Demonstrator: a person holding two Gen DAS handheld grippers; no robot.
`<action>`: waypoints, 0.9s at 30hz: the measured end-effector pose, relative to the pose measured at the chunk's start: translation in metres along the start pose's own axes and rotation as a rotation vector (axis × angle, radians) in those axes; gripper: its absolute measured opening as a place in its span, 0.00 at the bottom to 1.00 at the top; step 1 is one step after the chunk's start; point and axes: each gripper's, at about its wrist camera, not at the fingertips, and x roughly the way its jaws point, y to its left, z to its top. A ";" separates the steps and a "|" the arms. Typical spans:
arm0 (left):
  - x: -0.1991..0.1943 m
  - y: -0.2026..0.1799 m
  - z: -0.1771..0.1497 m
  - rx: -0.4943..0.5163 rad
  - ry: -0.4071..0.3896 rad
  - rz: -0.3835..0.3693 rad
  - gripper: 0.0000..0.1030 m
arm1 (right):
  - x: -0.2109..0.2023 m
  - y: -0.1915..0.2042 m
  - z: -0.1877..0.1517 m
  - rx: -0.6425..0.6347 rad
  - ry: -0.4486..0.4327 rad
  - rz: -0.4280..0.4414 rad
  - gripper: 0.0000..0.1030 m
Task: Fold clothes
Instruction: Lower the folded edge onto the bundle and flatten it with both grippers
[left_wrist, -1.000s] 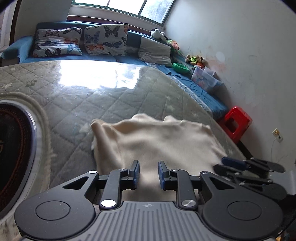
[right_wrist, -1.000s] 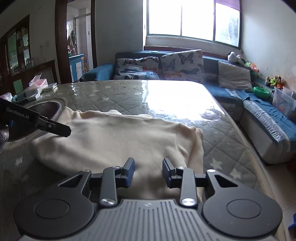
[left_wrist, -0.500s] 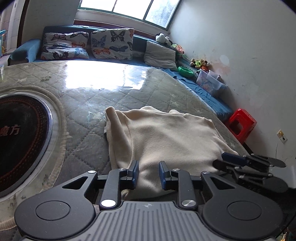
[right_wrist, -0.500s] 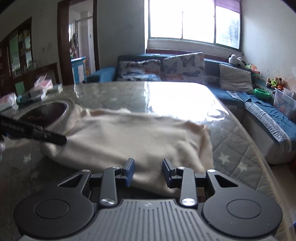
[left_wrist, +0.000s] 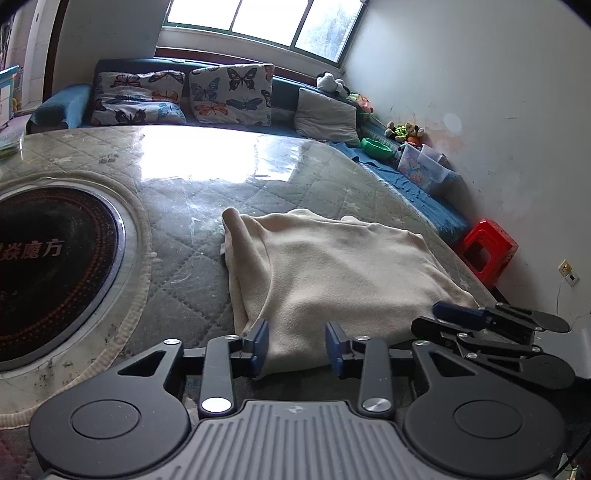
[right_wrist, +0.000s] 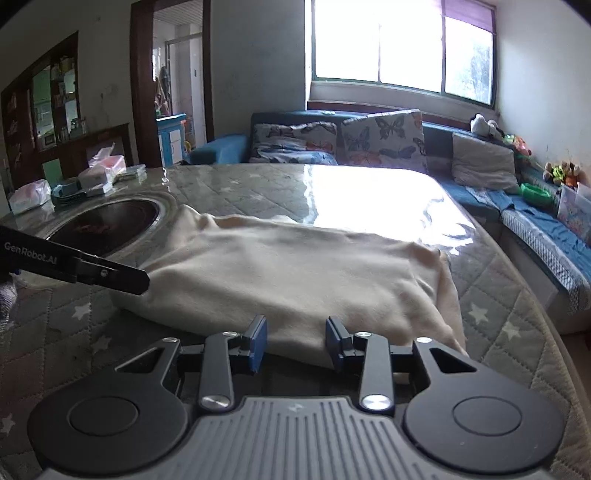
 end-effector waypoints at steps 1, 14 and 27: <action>0.001 0.000 -0.001 0.004 0.001 0.005 0.36 | 0.000 0.002 0.001 0.001 -0.007 0.004 0.40; -0.003 0.021 -0.005 -0.081 0.014 0.037 0.37 | 0.015 0.028 0.018 -0.034 -0.006 0.049 0.41; -0.024 0.042 -0.010 -0.173 -0.009 0.025 0.41 | 0.048 0.066 0.032 -0.093 0.012 0.123 0.42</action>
